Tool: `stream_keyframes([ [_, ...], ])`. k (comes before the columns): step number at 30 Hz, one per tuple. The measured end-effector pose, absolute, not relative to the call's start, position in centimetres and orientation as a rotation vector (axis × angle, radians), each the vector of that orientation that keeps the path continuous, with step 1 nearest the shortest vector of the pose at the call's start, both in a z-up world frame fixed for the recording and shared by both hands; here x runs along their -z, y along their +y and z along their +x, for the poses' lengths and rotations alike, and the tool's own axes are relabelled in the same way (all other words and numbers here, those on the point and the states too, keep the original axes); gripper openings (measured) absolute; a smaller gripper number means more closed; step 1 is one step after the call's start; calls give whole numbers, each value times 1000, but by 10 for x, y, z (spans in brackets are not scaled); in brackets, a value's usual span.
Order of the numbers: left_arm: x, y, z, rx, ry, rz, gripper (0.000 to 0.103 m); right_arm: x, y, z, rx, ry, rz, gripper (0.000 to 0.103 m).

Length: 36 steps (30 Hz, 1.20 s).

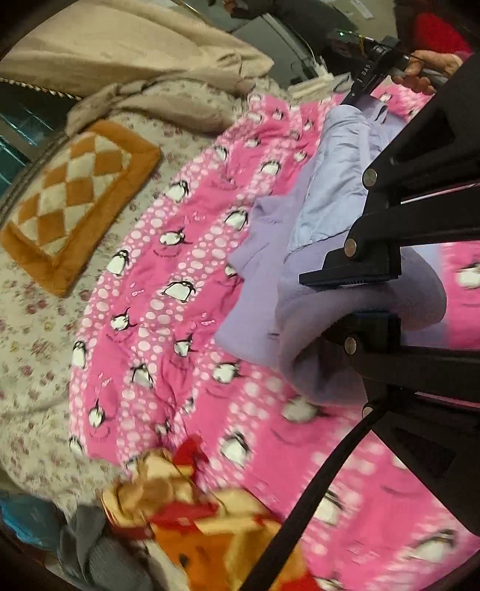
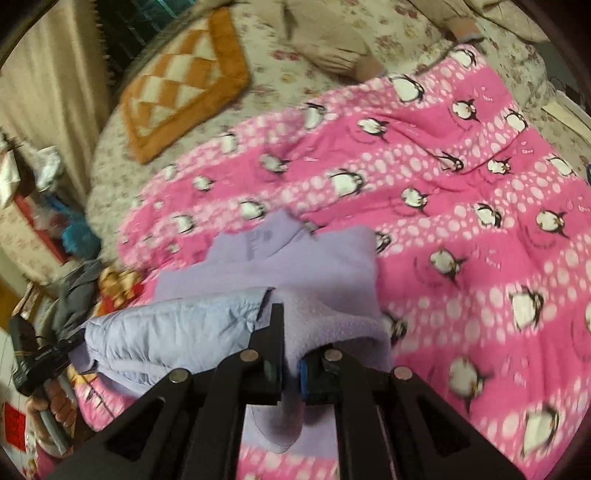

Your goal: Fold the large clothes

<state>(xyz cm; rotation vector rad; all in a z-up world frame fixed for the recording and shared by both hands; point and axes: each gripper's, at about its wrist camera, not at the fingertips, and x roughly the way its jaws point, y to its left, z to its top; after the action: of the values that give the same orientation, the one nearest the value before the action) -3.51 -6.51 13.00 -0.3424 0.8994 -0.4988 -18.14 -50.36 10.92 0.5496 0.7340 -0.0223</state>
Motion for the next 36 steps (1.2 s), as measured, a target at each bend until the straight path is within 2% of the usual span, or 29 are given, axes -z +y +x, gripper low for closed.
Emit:
stream_keyframes([
  [3,-112,-80,-1,485,915,-360,0,-88,-522,-144,81,768,581,8],
  [5,-106,-78,14,505,946,-400,3,-74,-534,-130,150,795,606,28],
  [6,-107,-72,15,524,939,-438,15,-71,-539,-129,183,800,606,47],
  [7,-111,-65,12,531,913,-456,20,-72,-542,-134,194,779,615,55],
  [8,-116,-59,7,523,874,-455,28,-76,-545,-146,189,727,632,55],
  [9,-121,-54,2,503,837,-440,31,-79,-545,-155,175,708,631,55],
  [13,-126,-49,-13,442,766,-380,31,-86,-512,-171,37,736,525,55],
  [22,-57,-85,18,336,966,-205,31,-35,-463,-63,94,962,309,55],
  [29,-41,-92,39,282,968,-151,31,0,-454,4,210,924,144,55],
  [36,-47,-89,34,276,947,-150,31,-16,-461,-12,203,919,222,55],
])
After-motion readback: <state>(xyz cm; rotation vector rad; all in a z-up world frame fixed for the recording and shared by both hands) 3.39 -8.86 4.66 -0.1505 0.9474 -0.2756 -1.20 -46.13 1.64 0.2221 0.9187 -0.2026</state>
